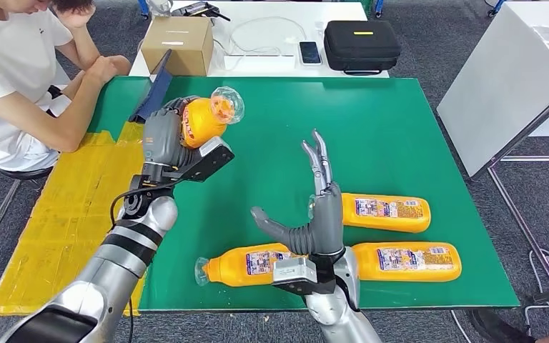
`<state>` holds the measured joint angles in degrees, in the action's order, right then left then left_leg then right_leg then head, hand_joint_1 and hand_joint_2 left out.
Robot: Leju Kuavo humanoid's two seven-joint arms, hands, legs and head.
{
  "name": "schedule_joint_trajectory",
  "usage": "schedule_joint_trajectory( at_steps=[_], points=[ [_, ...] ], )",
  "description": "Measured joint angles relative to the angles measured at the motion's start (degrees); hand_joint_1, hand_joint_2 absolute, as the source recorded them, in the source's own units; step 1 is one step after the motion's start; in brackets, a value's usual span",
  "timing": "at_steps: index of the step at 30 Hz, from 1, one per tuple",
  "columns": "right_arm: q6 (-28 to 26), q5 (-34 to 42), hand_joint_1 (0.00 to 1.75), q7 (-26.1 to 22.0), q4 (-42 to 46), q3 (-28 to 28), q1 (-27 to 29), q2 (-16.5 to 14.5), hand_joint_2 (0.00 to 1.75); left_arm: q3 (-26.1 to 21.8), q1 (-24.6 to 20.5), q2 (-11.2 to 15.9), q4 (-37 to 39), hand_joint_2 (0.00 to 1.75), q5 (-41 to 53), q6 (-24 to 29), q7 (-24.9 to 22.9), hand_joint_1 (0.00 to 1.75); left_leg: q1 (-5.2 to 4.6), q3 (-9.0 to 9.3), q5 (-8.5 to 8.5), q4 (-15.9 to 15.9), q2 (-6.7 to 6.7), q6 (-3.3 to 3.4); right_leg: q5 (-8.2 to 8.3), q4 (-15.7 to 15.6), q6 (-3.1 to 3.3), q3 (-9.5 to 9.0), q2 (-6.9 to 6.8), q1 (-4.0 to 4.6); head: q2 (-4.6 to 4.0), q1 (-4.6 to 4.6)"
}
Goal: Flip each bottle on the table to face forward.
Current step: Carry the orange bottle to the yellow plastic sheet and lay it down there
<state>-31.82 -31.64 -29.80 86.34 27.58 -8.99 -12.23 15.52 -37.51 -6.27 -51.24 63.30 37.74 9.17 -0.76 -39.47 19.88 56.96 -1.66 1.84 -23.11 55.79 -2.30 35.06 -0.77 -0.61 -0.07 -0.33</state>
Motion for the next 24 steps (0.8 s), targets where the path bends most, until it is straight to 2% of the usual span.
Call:
schedule_joint_trajectory(
  at_steps=[6, 10, 16, 24],
  points=[
    [-1.2, 0.2, 0.00, -0.1, 3.8, 1.3, 0.6, 0.9, 1.75, -2.1, -3.6, 1.7, 8.6, 1.75, 6.4, 2.1, -3.3, 1.75, 0.01, 0.00, 0.00, 0.0, 0.04, -0.01, -0.01, 0.0, 0.00, 0.01, -0.01, 0.01, 0.00, 0.00],
    [-1.0, 1.2, 0.00, -0.4, 4.9, 2.1, 0.6, 1.5, 1.75, -2.5, -5.3, 3.2, 13.3, 1.75, 13.6, 1.6, -9.4, 1.75, 0.01, -0.01, 0.01, 0.0, -0.02, -0.01, -0.02, 0.0, 0.01, 0.01, 0.01, 0.01, 0.00, 0.00],
    [0.0, 2.1, 0.00, -0.4, 5.9, 3.7, 0.3, 2.6, 1.75, -2.6, -6.4, 7.1, 22.3, 1.75, 25.1, -0.1, -17.7, 1.75, 0.04, 0.00, 0.00, 0.0, -0.08, -0.02, -0.02, 0.0, 0.03, 0.05, 0.05, 0.02, 0.00, -0.01],
    [1.2, 3.3, 0.00, -0.2, 5.6, 4.6, -0.1, 3.9, 1.75, -2.5, -4.3, 9.9, 28.2, 1.75, 26.1, -2.6, -18.1, 1.75, 0.04, -0.04, 0.00, 0.0, 0.06, -0.03, -0.06, 0.0, 0.05, 0.03, 0.01, 0.01, 0.00, 0.02]
  ],
)
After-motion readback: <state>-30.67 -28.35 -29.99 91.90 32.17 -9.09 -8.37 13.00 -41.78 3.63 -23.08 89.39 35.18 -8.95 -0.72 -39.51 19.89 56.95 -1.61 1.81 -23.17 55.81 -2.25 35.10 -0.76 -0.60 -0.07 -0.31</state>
